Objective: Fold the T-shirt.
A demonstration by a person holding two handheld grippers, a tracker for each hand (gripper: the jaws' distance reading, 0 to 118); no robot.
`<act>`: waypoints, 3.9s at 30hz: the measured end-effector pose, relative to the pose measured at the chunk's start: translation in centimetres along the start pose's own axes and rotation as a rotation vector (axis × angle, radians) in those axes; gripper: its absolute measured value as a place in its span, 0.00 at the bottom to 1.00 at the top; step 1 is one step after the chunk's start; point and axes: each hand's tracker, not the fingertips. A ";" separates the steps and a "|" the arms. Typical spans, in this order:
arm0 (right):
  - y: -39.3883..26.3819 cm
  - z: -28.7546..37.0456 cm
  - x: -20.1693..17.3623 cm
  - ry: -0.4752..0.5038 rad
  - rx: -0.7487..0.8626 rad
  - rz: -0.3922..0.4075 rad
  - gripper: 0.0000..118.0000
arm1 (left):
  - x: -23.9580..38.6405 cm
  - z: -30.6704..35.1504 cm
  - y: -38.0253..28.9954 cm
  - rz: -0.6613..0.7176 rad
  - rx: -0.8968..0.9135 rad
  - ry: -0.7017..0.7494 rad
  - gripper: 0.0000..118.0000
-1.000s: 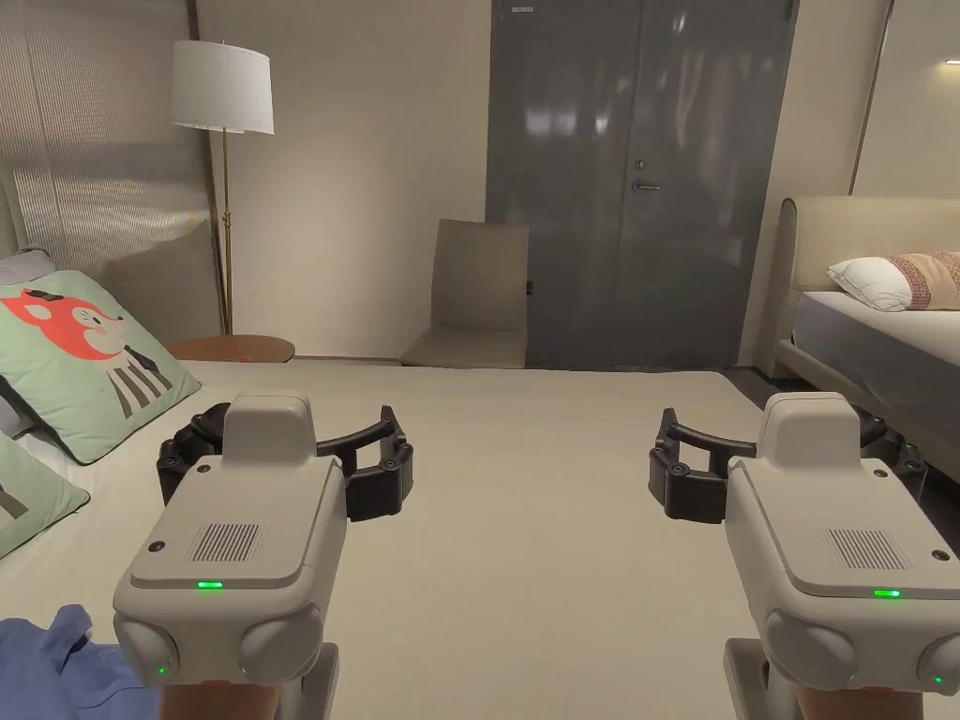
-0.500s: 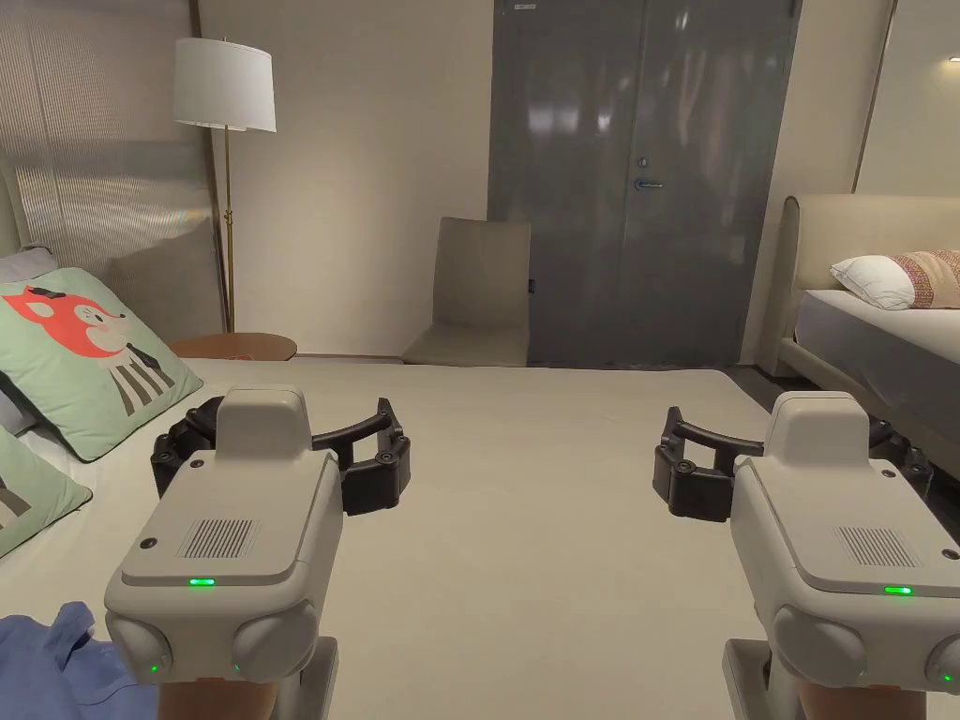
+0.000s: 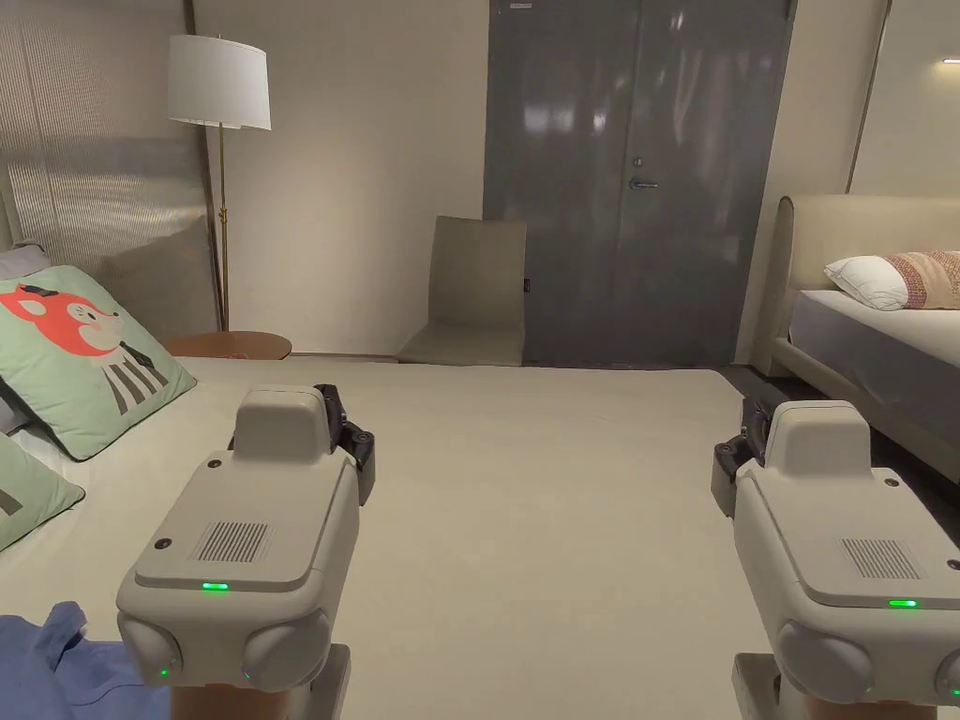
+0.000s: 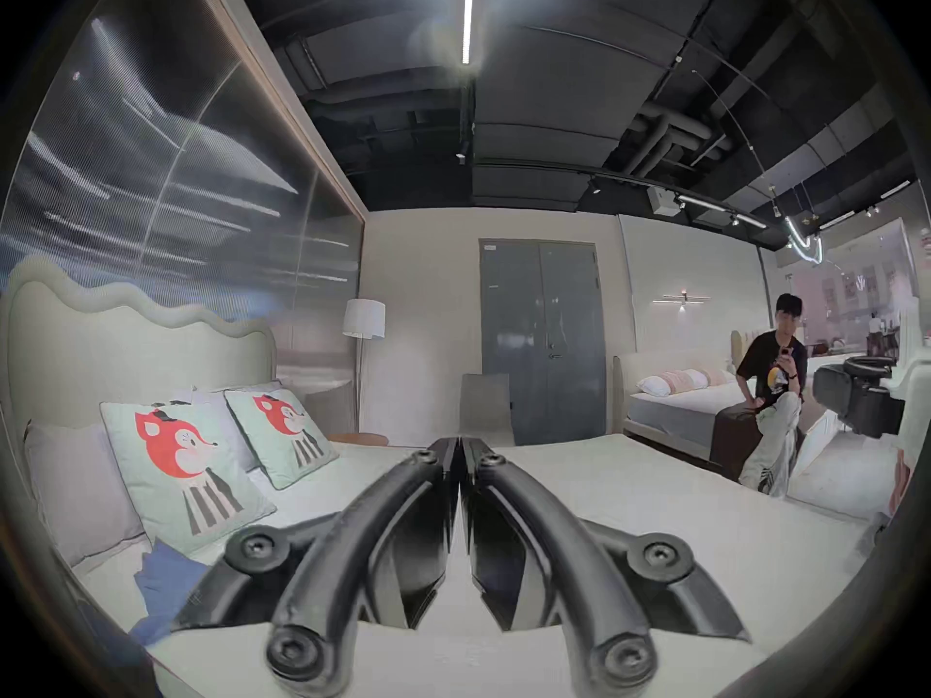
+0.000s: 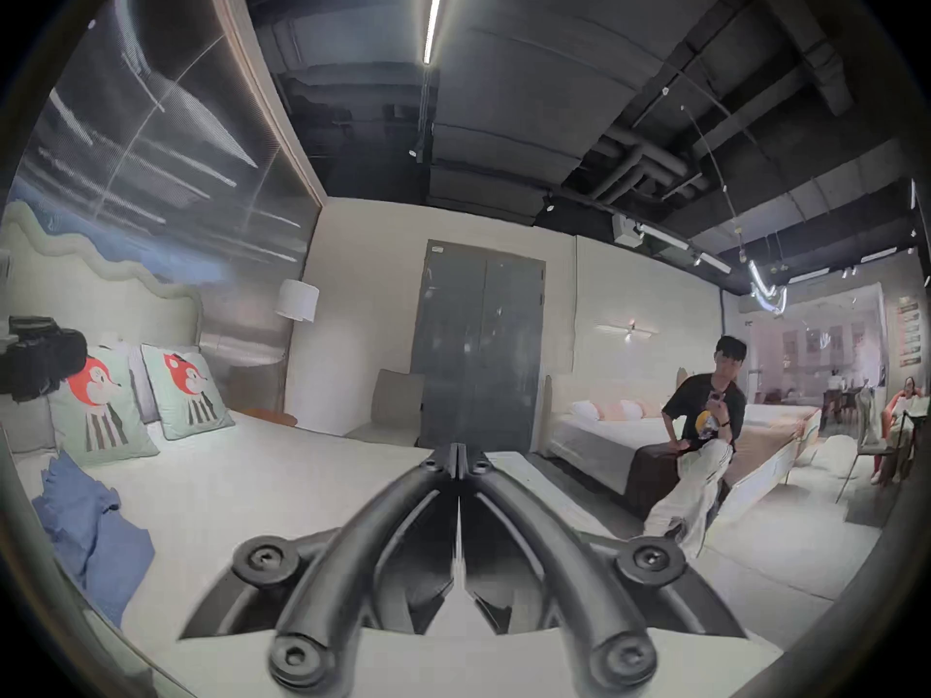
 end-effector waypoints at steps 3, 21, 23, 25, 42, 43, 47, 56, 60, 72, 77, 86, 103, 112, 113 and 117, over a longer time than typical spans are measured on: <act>-0.2 0.2 0.0 -0.027 0.005 0.015 0.00 | 0.5 -0.1 -0.1 -0.014 0.004 0.003 0.00; 0.1 -2.2 -14.3 0.350 0.025 -0.066 0.00 | -13.7 6.3 1.3 -0.058 -0.035 0.394 0.00; -0.1 -2.1 -16.2 0.384 0.023 -0.066 0.00 | -15.1 7.1 1.2 -0.064 -0.043 0.421 0.00; -0.5 -2.4 -17.2 0.411 0.011 -0.073 0.00 | -15.8 7.5 1.0 -0.064 -0.054 0.432 0.00; -7.5 -6.7 -21.5 0.450 -0.190 0.024 0.00 | -20.6 0.0 -13.4 0.170 -0.732 0.395 0.04; -7.8 -7.0 -21.7 0.454 -0.200 0.032 0.00 | -21.1 -0.5 -14.3 0.197 -0.778 0.401 0.27; -9.6 -8.3 -22.5 0.462 -0.243 0.053 0.00 | -23.2 -2.8 -18.4 0.281 -0.933 0.366 0.89; -12.3 -10.8 -22.4 0.434 -0.315 0.086 0.00 | -26.7 -8.0 -25.2 0.329 -1.120 0.443 0.82; -13.1 -11.5 -22.0 0.419 -0.339 0.087 0.00 | -26.7 -7.8 -24.9 0.293 -1.131 0.431 0.72; -10.6 -10.2 -18.3 0.386 -0.304 0.049 0.00 | -24.9 -6.4 -16.1 0.300 -0.910 0.399 0.03; -7.9 -8.6 -14.1 0.330 -0.243 -0.002 0.00 | -22.2 -5.6 -9.9 0.281 -0.733 0.360 0.03; -4.6 -4.6 -4.3 0.175 -0.144 -0.061 0.00 | -11.1 -5.8 1.4 0.270 -0.413 0.020 0.03; -5.0 2.2 10.5 -0.112 -0.159 -0.065 0.00 | 16.0 -5.9 -12.1 0.307 -0.716 -0.641 0.03; -6.6 2.8 11.7 -0.142 -0.195 -0.066 0.00 | 23.1 -2.2 -22.8 0.187 -1.046 -0.728 0.03; -6.6 2.8 11.7 -0.141 -0.197 -0.066 0.00 | 23.4 -2.2 -23.5 0.168 -1.070 -0.714 0.03; -6.8 2.8 11.6 -0.136 -0.201 -0.055 0.00 | 22.6 -2.2 -24.0 0.182 -1.053 -0.714 0.03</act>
